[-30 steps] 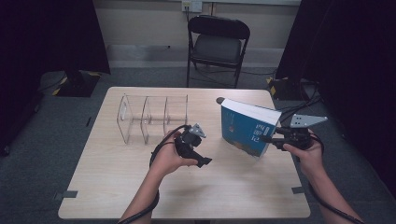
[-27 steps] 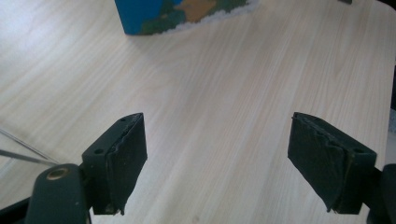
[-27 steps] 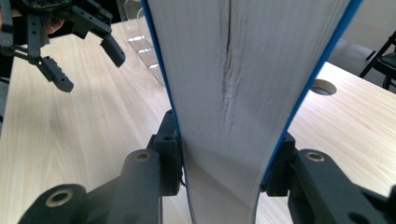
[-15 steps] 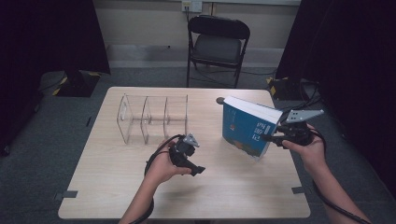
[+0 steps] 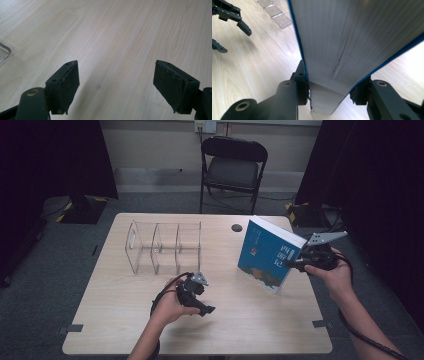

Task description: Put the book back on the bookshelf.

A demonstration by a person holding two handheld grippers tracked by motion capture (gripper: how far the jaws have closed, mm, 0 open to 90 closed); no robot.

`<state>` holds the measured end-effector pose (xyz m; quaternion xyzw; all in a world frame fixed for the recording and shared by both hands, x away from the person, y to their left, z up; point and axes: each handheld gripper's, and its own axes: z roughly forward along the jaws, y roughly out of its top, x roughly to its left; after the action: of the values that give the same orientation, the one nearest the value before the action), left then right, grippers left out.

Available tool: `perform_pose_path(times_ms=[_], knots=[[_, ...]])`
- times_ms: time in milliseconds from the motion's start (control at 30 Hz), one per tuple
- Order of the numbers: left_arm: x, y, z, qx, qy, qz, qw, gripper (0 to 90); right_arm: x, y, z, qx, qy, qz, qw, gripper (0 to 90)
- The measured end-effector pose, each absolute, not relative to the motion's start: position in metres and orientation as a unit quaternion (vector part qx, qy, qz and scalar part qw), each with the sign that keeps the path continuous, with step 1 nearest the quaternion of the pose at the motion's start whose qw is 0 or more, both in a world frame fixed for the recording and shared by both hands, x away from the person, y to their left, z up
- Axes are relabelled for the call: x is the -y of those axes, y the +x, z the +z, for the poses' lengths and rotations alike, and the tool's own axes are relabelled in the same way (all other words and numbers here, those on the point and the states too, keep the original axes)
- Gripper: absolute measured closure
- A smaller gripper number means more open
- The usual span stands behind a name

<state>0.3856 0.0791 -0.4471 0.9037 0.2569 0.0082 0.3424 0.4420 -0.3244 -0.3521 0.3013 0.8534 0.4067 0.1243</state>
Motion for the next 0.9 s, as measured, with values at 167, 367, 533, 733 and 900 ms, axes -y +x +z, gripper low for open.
perform_pose_path(times_ms=[167, 367, 533, 733, 900], knots=[[-0.083, 0.383, -0.452, -0.258, 0.903, 0.007, 0.343, 20.8, 0.323, 0.445, -0.346, -0.86, 0.304, 0.393, 0.115, 56.6], [-0.086, 0.38, -0.459, -0.265, 0.898, 0.005, 0.351, 20.7, 0.319, 0.448, -0.327, -0.869, 0.296, 0.377, 0.12, 54.9], [-0.089, 0.377, -0.462, -0.266, 0.901, 0.006, 0.344, 20.7, 0.316, 0.453, -0.322, -0.881, 0.294, 0.351, 0.117, 53.5], [-0.09, 0.375, -0.465, -0.263, 0.903, 0.002, 0.34, 20.5, 0.309, 0.46, -0.31, -0.893, 0.293, 0.323, 0.106, 51.4], [-0.092, 0.373, -0.462, -0.26, 0.904, 0.007, 0.34, 20.4, 0.305, 0.467, -0.306, -0.902, 0.303, 0.294, 0.089, 48.1]])
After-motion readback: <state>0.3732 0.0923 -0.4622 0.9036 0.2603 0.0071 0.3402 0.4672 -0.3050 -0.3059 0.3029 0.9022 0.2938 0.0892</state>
